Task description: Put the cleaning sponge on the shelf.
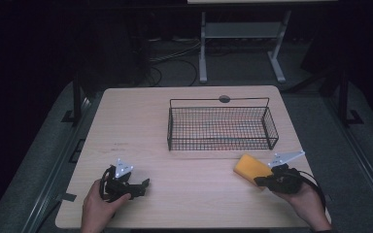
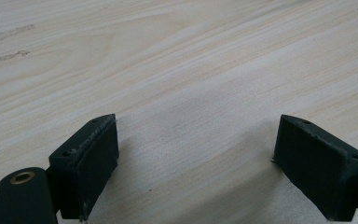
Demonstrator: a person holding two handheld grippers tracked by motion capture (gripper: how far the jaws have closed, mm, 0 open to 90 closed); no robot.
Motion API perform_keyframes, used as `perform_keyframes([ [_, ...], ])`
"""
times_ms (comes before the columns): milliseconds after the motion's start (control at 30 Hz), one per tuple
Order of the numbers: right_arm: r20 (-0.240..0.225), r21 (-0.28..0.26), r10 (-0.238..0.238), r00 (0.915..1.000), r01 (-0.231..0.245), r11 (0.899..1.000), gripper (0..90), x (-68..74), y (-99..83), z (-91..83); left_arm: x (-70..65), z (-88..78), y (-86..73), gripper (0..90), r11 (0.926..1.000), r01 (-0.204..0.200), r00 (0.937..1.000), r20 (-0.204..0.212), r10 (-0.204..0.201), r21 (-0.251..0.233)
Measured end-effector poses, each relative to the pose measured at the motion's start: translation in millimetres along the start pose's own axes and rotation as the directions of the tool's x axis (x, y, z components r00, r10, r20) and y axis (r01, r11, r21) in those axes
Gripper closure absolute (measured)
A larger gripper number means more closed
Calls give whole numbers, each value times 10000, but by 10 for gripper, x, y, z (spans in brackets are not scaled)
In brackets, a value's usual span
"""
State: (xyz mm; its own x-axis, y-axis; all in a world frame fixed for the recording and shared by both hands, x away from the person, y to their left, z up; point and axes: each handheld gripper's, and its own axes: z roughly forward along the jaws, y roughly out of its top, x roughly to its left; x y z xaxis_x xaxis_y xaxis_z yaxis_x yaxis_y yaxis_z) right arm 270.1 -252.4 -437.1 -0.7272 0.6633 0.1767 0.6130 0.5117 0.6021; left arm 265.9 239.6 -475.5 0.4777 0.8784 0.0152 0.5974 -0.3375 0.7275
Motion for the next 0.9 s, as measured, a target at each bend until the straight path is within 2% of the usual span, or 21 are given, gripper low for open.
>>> perform_keyframes([
  [167,-49,-85,-100,9999,99,9999,895,11,31,-26,0,0,0,129,10000,2,10000,0,-2,2],
  [333,196,-50,-73,9998,74,10000,737,5,93,-85,-1,-1,-1,128,10000,13,10000,15,-13,11],
  [400,440,-126,-228,9988,234,9996,685,13,124,-116,-1,0,0,129,10000,23,10000,10,-23,7],
  [567,822,17,-183,9964,182,9998,498,4,226,-179,-2,1,0,128,10000,30,10000,13,-30,0],
  [767,1537,887,-515,9868,381,9953,284,-21,366,-152,-2,0,0,128,10000,28,10000,14,-28,4],
  [900,1727,1610,-833,9814,553,9854,156,-47,436,-40,-1,0,0,128,10000,24,10000,16,-24,2],
])
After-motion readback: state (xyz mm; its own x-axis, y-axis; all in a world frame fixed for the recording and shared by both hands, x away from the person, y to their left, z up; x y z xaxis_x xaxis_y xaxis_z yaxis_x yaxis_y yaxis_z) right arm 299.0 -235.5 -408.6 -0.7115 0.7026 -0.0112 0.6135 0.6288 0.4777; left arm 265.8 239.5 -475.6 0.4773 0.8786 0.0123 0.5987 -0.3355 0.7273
